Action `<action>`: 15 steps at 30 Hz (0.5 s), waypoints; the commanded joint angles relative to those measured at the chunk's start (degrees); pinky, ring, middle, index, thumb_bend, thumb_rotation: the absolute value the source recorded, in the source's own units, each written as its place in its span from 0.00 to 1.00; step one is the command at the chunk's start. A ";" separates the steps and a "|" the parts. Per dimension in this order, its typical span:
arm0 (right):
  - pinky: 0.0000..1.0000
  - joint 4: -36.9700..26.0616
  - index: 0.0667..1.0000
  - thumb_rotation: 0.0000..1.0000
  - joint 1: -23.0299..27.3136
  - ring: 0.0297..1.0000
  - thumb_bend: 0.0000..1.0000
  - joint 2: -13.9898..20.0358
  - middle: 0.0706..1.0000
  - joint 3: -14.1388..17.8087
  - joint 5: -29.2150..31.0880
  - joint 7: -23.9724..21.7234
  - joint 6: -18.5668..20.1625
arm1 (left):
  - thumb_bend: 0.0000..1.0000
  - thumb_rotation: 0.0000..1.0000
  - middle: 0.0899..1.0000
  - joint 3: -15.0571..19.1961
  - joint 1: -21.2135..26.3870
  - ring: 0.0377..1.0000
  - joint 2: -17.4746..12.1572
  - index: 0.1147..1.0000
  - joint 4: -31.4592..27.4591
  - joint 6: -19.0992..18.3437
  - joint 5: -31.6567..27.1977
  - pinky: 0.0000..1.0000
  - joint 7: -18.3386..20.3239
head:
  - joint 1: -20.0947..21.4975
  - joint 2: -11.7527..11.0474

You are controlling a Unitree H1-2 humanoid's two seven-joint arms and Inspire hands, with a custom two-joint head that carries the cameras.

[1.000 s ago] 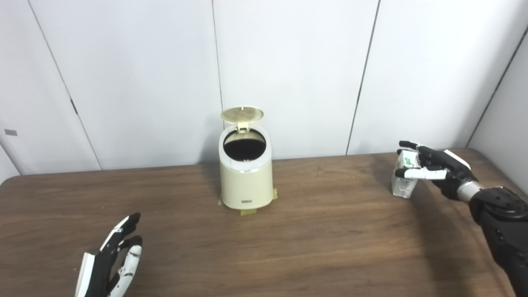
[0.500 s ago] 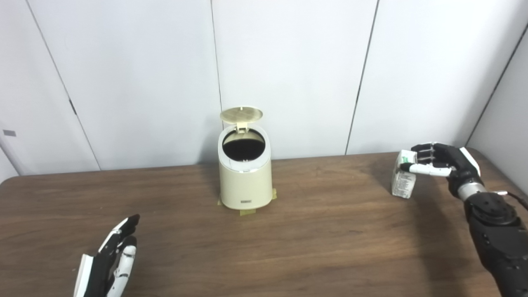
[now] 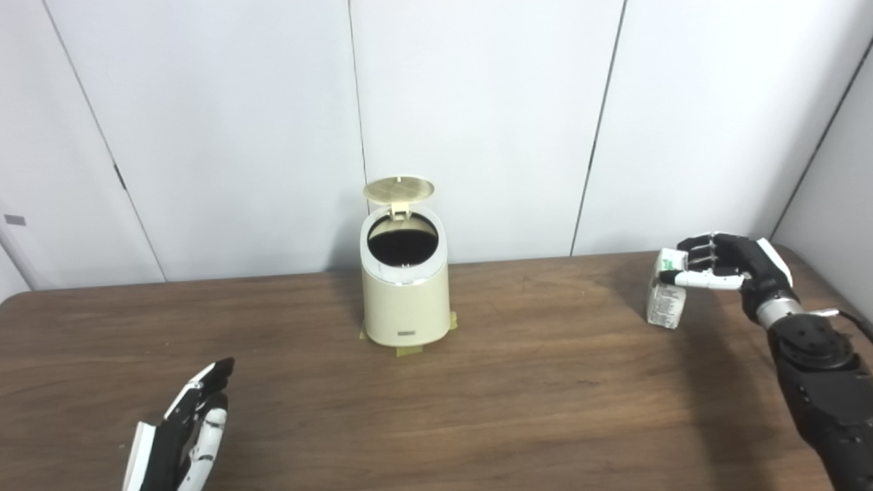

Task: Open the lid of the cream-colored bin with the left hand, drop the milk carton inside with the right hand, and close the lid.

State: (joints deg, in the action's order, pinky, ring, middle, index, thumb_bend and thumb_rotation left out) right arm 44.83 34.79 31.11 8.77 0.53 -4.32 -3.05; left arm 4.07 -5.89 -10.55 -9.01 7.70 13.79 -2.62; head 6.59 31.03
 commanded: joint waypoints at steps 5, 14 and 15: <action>0.43 -2.22 0.41 0.00 1.73 0.45 0.52 1.93 0.47 0.49 0.09 0.31 -1.08 | 0.24 0.82 0.84 0.19 0.76 0.85 -0.71 0.81 -0.92 1.11 0.84 0.78 -0.36 | 0.17 0.06; 0.39 -7.91 0.41 0.00 0.00 0.44 0.50 0.10 0.47 2.62 1.71 1.03 -2.58 | 0.22 0.79 0.84 0.09 1.17 0.85 -0.76 0.82 0.11 2.12 1.26 0.78 -0.58 | 0.49 0.03; 0.38 -8.57 0.41 0.00 -0.17 0.44 0.50 -0.06 0.47 2.71 1.71 1.02 -2.83 | 0.22 0.79 0.84 0.06 1.27 0.85 -0.77 0.81 0.32 2.31 1.35 0.78 -0.65 | 0.63 -0.10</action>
State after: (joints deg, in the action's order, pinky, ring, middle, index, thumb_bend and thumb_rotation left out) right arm 39.36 31.63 29.98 10.51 1.25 -4.16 -2.89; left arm 4.03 -5.85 -10.54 -8.95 7.73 14.32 -2.50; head 7.21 30.85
